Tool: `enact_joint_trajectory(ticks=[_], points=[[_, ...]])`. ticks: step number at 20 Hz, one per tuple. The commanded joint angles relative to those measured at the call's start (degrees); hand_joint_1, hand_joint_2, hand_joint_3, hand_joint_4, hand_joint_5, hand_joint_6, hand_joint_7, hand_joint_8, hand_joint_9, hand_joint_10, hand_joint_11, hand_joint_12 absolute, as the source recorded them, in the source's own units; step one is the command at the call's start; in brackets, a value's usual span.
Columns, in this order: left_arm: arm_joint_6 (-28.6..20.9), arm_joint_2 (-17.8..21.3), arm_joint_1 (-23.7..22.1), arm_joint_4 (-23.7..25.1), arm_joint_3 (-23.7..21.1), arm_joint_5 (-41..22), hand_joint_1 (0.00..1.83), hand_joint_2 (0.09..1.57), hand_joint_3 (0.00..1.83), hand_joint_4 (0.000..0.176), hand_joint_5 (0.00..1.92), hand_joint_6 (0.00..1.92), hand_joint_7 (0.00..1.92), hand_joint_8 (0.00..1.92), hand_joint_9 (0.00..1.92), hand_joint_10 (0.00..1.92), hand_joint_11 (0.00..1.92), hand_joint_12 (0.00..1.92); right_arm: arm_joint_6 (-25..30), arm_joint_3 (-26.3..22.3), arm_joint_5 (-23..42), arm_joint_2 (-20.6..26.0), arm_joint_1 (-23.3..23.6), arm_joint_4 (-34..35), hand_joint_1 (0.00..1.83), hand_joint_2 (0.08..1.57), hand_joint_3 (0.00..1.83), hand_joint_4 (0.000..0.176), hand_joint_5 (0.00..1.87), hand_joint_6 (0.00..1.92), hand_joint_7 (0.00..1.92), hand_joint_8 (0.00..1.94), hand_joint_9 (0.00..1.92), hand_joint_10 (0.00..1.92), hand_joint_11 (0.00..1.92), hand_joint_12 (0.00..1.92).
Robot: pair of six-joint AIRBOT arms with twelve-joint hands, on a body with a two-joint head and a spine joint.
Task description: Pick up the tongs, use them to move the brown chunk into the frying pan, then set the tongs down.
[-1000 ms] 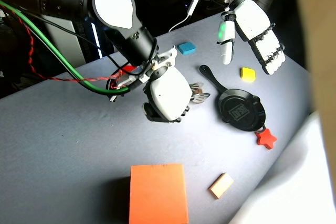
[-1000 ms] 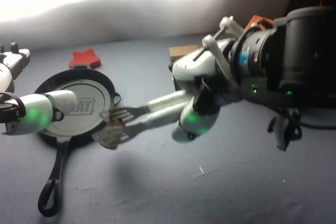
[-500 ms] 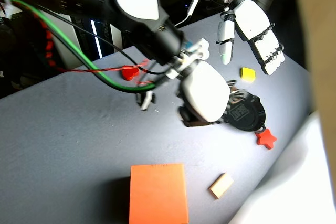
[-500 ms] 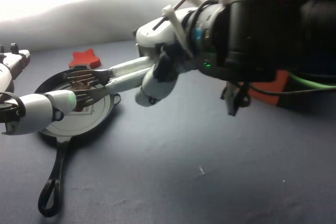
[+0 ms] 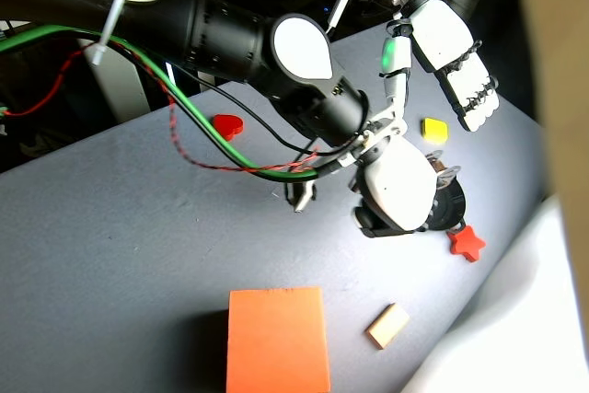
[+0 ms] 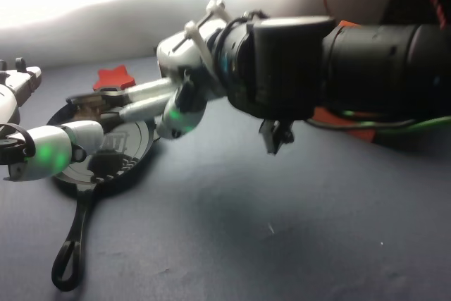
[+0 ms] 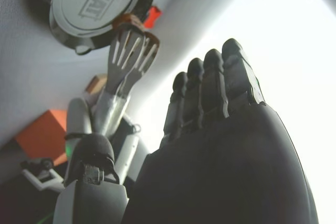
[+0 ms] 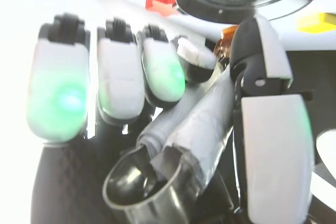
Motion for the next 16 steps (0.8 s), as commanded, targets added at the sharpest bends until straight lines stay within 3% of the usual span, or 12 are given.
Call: enact_joint_trajectory(ticks=[1, 6, 9, 11, 12, 16], points=[[0.0, 0.2, -0.5, 4.0, 0.1, -4.2, 0.0, 1.19, 0.0, 0.0, 0.07, 0.0, 0.09, 0.0, 0.05, 0.0, 0.0, 0.09, 0.4, 0.4, 1.8, 0.1, 0.4, -2.1, 0.86, 1.43, 0.0, 0.176, 1.21, 1.92, 1.45, 1.94, 1.55, 1.92, 1.61, 1.92], [0.0, 0.2, -0.4, 4.0, 0.1, -4.2, 0.0, 1.19, 0.0, 0.0, 0.05, 0.01, 0.08, 0.01, 0.04, 0.0, 0.0, 0.04, 0.3, 0.8, 1.7, -0.2, -0.8, -2.1, 0.76, 1.44, 0.01, 0.176, 1.17, 1.88, 1.43, 1.94, 1.55, 1.92, 1.59, 1.92], [0.0, 0.2, -0.5, 4.0, 0.1, -4.3, 0.0, 1.19, 0.0, 0.0, 0.05, 0.0, 0.07, 0.0, 0.04, 0.0, 0.0, 0.05, 0.1, 0.8, 1.7, 0.1, -1.1, -2.1, 0.47, 1.51, 0.02, 0.176, 1.13, 1.89, 1.39, 1.94, 1.5, 1.92, 1.54, 1.92], [0.0, 0.2, -0.5, 4.0, 0.1, -4.4, 0.0, 1.19, 0.0, 0.0, 0.05, 0.01, 0.08, 0.01, 0.04, 0.01, 0.0, 0.05, -0.1, 0.8, 1.8, 0.2, -1.1, -2.1, 0.35, 1.54, 0.01, 0.155, 1.11, 1.81, 1.34, 1.94, 1.45, 1.92, 1.49, 1.92], [0.0, 0.2, -0.5, 4.0, 0.1, -4.4, 0.0, 1.19, 0.0, 0.0, 0.06, 0.01, 0.07, 0.0, 0.04, 0.0, 0.0, 0.05, -0.3, 0.8, 1.9, 0.4, -1.1, -2.1, 0.31, 1.54, 0.0, 0.0, 1.05, 1.8, 1.32, 1.93, 1.43, 1.92, 1.46, 1.92], [0.0, 0.2, -0.5, 4.0, 0.1, -4.4, 0.0, 1.2, 0.0, 0.0, 0.05, 0.0, 0.07, 0.0, 0.03, 0.0, 0.0, 0.03, -0.8, 0.7, 2.2, 0.9, -1.1, -2.1, 0.31, 1.5, 0.0, 0.0, 0.98, 1.69, 1.29, 1.75, 1.34, 1.92, 1.36, 1.92]])
